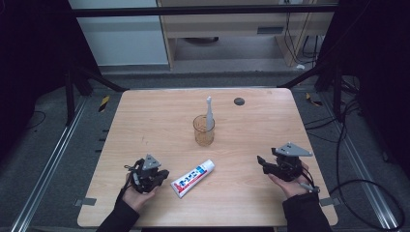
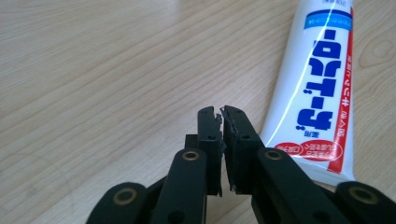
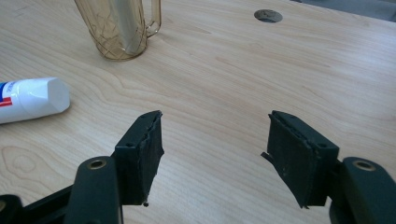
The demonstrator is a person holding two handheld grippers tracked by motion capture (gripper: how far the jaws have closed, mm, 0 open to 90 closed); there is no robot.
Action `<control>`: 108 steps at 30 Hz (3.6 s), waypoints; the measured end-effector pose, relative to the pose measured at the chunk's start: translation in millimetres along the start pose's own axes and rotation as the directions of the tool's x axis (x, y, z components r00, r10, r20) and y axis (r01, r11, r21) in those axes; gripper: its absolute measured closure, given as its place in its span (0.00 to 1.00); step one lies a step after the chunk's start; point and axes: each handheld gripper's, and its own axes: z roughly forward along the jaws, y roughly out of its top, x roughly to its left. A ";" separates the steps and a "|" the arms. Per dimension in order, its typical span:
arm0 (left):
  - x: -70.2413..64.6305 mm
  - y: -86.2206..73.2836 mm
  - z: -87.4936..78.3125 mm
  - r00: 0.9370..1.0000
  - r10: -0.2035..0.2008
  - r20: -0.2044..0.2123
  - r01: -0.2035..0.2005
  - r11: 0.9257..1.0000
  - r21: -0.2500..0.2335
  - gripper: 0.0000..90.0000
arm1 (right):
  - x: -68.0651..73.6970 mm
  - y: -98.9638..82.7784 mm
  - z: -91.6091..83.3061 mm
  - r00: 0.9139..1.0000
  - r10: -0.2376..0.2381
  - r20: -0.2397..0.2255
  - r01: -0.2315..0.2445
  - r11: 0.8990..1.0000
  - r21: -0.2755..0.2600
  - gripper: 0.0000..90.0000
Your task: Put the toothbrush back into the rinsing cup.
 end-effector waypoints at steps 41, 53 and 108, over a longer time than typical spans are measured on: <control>-27.4 -2.6 12.2 0.992 0.079 0.101 -0.086 0.994 0.065 0.99 | -7.3 -25.1 7.1 0.998 -0.001 0.066 -0.003 0.998 0.067 0.38; -45.4 -1.1 16.8 0.983 0.124 0.137 -0.135 0.988 0.074 0.99 | -9.4 -25.9 7.5 0.997 -0.004 0.073 -0.001 0.998 0.070 0.38; -101.4 33.4 55.3 0.945 0.257 0.203 -0.262 0.965 0.000 1.00 | -11.2 -25.9 10.4 0.998 -0.001 0.071 -0.004 0.997 0.073 0.38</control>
